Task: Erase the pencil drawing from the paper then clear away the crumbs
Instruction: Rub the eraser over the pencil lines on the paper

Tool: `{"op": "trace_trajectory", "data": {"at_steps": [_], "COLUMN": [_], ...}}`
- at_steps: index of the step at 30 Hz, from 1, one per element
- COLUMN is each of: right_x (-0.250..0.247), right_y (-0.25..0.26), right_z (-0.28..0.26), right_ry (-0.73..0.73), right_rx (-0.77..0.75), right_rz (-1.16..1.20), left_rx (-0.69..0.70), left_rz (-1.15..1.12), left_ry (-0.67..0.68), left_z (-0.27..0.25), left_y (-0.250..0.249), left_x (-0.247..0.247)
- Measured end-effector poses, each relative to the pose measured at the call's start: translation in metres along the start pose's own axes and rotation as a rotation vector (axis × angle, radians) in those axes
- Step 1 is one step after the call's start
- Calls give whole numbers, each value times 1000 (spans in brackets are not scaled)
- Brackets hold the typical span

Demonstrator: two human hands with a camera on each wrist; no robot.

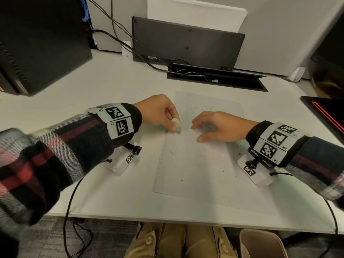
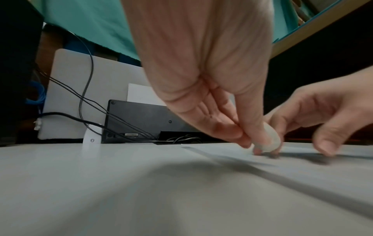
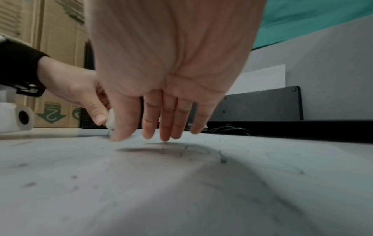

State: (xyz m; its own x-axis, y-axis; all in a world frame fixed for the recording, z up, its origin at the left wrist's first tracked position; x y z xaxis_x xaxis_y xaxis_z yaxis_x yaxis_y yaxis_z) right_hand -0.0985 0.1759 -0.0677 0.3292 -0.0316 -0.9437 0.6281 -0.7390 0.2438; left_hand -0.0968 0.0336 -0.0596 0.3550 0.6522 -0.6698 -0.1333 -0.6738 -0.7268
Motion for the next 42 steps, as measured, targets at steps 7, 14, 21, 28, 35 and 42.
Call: {"op": "trace_trajectory", "data": {"at_steps": [7,14,21,28,35,42], "right_x": [-20,-14,-2,1,-1,-4], "right_y": [13,10,8,7,23,35], "right_z": [-3,-1,2,7,9,13], "right_ry": [-215,-210,-89,-61,-65,-87], "right_rx": [-29,4,8,24,-53,-64], "right_rz": [223,331,97,55,113,87], "left_rx": [-22,-37,-99,-135,-154,-160], "left_rz": [-176,-252,272,484,611,607], "left_ry": [-23,37,273,384,478,498], "left_z": [1,0,0,-1,-3,-4], "left_y": [-9,-8,6,12,17,16], "left_x": [7,18,34,40,46,47]}}
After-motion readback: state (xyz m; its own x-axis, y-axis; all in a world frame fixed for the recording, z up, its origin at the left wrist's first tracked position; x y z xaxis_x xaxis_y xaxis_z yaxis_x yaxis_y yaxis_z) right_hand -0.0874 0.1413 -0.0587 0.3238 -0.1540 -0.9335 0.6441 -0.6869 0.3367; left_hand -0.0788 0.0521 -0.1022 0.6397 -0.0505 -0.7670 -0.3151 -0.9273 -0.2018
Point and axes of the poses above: each hand's wrist, its own z-axis towards the middle knuckle, its own x-axis out of the palm, y = z × x, the point moved 7 cm from there along z, towards the middle knuckle, and after that the axes turned 5 degrees about -z, right-handed, at the moved point
